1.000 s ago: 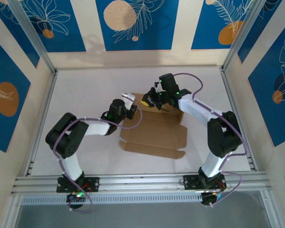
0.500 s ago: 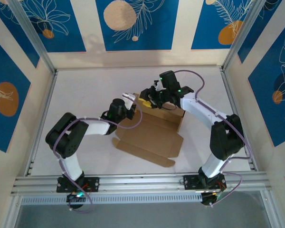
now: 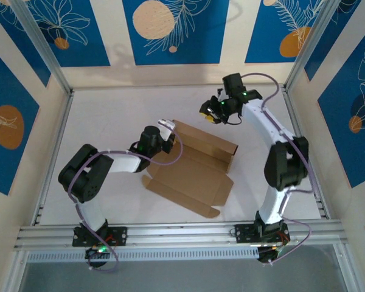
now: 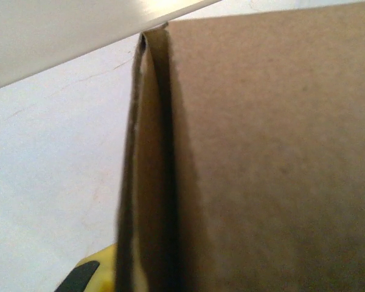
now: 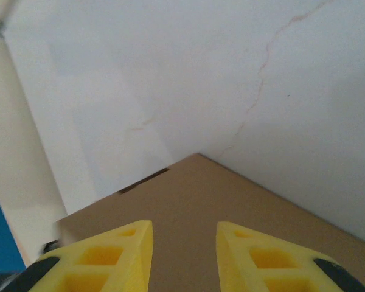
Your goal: Fold the paper box
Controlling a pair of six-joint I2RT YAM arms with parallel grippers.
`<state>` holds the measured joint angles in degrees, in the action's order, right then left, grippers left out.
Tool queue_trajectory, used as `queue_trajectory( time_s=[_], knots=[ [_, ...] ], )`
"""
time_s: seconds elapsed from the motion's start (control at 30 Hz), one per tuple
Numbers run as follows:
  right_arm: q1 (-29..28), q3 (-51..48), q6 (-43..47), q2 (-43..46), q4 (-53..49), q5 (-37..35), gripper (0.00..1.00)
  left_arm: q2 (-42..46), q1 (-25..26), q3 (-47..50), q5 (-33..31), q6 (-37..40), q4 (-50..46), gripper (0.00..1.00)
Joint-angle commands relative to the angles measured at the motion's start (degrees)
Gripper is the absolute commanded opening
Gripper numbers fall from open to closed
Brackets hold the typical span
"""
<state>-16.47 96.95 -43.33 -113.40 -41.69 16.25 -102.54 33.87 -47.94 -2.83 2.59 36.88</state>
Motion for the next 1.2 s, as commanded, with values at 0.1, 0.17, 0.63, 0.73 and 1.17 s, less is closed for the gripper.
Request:
queue_trajectory(
  time_s=[0.1, 0.17, 0.63, 0.73, 1.17],
  knots=[
    [-2.4, 4.3, 3.8, -10.3, -3.6, 15.1, 0.29, -2.1, 0.0, -5.1, -1.3, 2.0, -3.0, 0.0],
    [-3.0, 4.4, 3.9, -10.8, -3.2, 16.9, 0.27, -2.5, 0.4, -6.2, -4.3, 2.3, -4.1, 0.0],
    [-7.1, 1.7, -0.8, -9.0, 2.5, 23.8, 0.23, -5.9, 4.9, -9.2, -22.6, 4.5, -3.2, 0.0],
    [-5.5, 1.5, -0.4, -7.2, 1.3, 19.6, 0.28, -5.2, 4.8, -7.9, -20.7, 4.2, -1.9, 0.0],
    [0.9, 3.3, 6.8, 6.1, -6.7, 5.9, 0.49, -3.1, 1.8, -0.7, -8.7, -2.9, 8.0, 0.36]
  ],
)
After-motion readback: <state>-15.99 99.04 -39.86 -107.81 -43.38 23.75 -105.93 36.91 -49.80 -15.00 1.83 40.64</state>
